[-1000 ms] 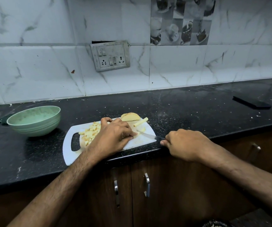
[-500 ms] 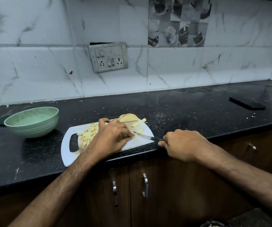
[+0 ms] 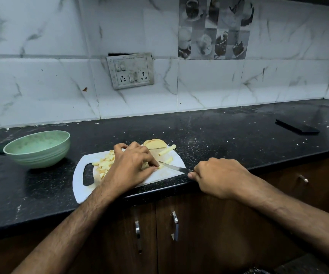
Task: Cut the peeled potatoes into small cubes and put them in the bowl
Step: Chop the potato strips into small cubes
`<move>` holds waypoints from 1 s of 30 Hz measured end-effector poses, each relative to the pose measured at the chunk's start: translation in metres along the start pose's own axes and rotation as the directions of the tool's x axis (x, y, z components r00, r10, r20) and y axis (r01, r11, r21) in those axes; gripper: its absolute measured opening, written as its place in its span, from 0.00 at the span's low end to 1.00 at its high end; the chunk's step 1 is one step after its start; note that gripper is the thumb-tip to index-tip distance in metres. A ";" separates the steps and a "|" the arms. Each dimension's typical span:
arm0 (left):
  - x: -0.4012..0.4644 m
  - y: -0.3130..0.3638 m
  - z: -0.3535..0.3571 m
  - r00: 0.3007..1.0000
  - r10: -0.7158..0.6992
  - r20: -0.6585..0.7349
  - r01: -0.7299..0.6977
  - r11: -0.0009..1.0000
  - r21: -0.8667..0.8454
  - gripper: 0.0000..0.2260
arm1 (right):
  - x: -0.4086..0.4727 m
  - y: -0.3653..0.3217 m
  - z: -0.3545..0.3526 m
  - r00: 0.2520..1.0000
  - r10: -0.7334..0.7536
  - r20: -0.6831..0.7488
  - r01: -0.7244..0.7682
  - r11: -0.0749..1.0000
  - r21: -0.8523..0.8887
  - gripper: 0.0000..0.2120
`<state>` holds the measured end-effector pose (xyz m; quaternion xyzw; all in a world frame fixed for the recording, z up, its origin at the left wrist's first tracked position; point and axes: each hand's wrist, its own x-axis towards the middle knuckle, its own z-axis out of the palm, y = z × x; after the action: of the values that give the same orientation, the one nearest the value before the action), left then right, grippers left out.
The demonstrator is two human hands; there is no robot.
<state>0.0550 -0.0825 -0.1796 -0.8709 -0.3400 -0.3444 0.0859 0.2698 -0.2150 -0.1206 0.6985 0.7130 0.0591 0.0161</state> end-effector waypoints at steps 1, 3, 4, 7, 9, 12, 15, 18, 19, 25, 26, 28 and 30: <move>0.000 0.000 0.000 1.000 0.003 -0.001 -0.003 1.000 0.003 0.04 | 0.000 -0.001 0.002 1.000 0.007 0.013 -0.008 1.000 0.009 0.19; 0.000 0.000 0.000 1.000 -0.001 0.005 0.001 1.000 0.008 0.05 | 0.000 -0.003 0.003 0.999 0.009 0.033 -0.009 1.000 0.020 0.18; 0.000 0.000 0.001 1.000 -0.003 0.007 0.003 1.000 0.007 0.05 | 0.000 -0.003 0.002 0.999 0.000 0.033 0.000 1.000 0.012 0.18; 0.000 0.001 0.000 1.000 -0.014 0.004 0.014 1.000 0.016 0.04 | -0.002 -0.004 -0.001 0.999 -0.040 -0.009 0.039 0.996 -0.078 0.19; 0.000 0.001 -0.001 1.000 -0.022 0.003 0.022 1.000 0.008 0.04 | -0.004 -0.003 -0.003 0.998 -0.034 -0.049 0.029 0.995 -0.099 0.19; 0.000 0.002 -0.002 1.000 -0.018 0.003 0.018 1.000 0.014 0.04 | -0.005 -0.001 -0.006 0.999 0.025 -0.041 -0.024 0.999 0.025 0.17; 0.000 0.002 -0.003 1.000 -0.027 -0.001 0.027 0.999 0.019 0.05 | -0.004 -0.002 -0.006 1.000 0.016 -0.002 -0.015 0.997 0.073 0.16; 0.000 0.001 -0.003 0.999 -0.040 0.013 0.040 0.999 0.019 0.05 | -0.001 -0.005 -0.002 1.000 -0.001 0.016 0.000 0.998 0.070 0.16; 0.000 0.001 -0.004 0.999 -0.040 0.017 0.039 0.999 0.017 0.06 | 0.000 -0.005 0.000 1.000 0.000 0.021 -0.002 0.998 0.067 0.15; 0.001 0.003 -0.003 0.998 -0.054 0.037 0.051 0.996 0.076 0.06 | 0.003 -0.005 0.008 0.999 -0.035 0.021 0.034 0.999 0.021 0.17; 0.001 0.003 -0.003 0.998 -0.058 0.031 0.054 0.994 0.098 0.06 | 0.002 -0.004 0.008 0.998 -0.062 -0.002 0.062 0.998 -0.017 0.18; 0.000 0.005 -0.003 0.998 -0.068 0.011 0.066 0.989 0.135 0.04 | -0.002 -0.001 0.008 0.990 -0.128 -0.060 0.120 0.985 -0.124 0.19; 0.000 0.006 -0.004 0.996 -0.086 -0.003 0.086 0.985 0.148 0.03 | -0.008 0.004 0.008 0.978 -0.178 -0.106 0.151 0.964 -0.219 0.20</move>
<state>0.0571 -0.0881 -0.1761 -0.8472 -0.4021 -0.3201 0.1348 0.2749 -0.2223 -0.1281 0.6262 0.7579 0.1759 0.0503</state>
